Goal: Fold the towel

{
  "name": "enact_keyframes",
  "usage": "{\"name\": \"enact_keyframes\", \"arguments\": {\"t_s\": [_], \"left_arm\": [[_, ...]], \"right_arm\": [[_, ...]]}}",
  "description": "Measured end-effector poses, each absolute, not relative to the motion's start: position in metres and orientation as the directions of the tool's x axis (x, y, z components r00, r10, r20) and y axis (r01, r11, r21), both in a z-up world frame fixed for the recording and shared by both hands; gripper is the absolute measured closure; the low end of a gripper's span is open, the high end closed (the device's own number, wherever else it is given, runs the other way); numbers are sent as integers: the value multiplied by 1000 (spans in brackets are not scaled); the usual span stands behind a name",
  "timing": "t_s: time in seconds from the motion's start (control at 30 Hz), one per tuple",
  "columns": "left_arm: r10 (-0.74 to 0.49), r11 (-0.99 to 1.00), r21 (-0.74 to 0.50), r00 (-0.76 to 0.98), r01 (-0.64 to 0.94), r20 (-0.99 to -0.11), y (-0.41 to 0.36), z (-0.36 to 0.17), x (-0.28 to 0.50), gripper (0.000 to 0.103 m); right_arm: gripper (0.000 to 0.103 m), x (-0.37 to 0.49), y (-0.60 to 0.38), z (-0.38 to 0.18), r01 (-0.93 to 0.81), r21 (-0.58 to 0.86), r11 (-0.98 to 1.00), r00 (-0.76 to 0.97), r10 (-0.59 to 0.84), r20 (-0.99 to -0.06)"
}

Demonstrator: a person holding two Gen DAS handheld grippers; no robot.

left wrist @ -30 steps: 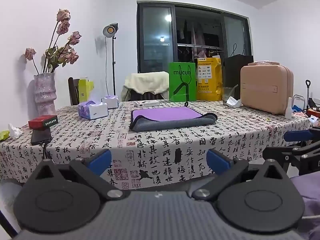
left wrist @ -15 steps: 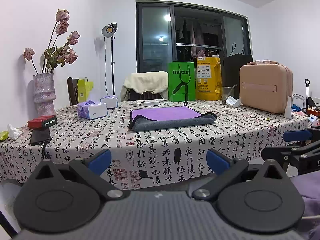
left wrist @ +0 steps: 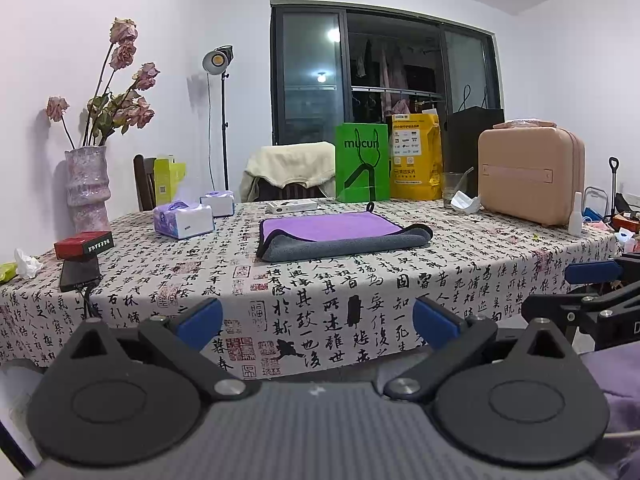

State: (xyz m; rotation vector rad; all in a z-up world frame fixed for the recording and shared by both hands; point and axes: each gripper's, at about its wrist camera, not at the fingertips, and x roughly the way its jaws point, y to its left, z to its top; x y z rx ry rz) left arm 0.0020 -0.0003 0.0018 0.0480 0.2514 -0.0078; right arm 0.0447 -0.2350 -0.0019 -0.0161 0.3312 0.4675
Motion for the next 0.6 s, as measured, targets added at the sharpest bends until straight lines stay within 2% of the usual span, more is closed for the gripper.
{"name": "enact_keyframes", "arguments": {"t_s": [0.6], "left_arm": [[-1,999,48,969,13,-248,-1,2,2,0]], "right_arm": [[3,45,-235,-3,-442,64,895,840,438,-320]]}}
